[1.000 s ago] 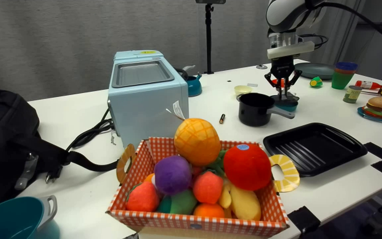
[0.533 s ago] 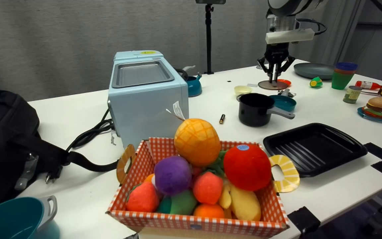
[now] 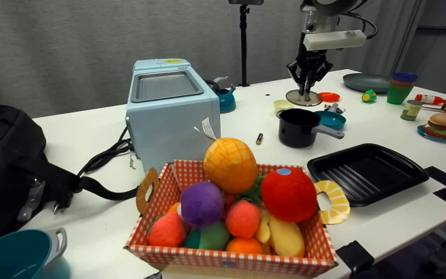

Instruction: Take the lid on the pan and put it on the pot

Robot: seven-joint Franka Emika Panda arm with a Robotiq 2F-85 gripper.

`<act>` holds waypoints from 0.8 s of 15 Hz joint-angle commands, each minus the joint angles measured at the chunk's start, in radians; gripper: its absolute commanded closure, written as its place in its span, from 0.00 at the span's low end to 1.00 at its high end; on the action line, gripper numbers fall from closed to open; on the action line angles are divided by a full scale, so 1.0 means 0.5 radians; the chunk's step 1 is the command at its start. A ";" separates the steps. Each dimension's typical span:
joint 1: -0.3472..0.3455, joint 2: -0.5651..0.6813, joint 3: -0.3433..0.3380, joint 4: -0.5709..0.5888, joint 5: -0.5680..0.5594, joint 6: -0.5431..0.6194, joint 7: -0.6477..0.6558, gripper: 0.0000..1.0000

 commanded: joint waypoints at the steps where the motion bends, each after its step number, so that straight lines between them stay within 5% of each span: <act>1: 0.127 -0.246 -0.014 -0.408 -0.087 0.207 -0.022 0.96; 5: 0.222 -0.321 -0.019 -0.572 -0.157 0.307 0.007 0.96; 12: 0.240 -0.286 -0.007 -0.515 -0.135 0.224 0.020 0.96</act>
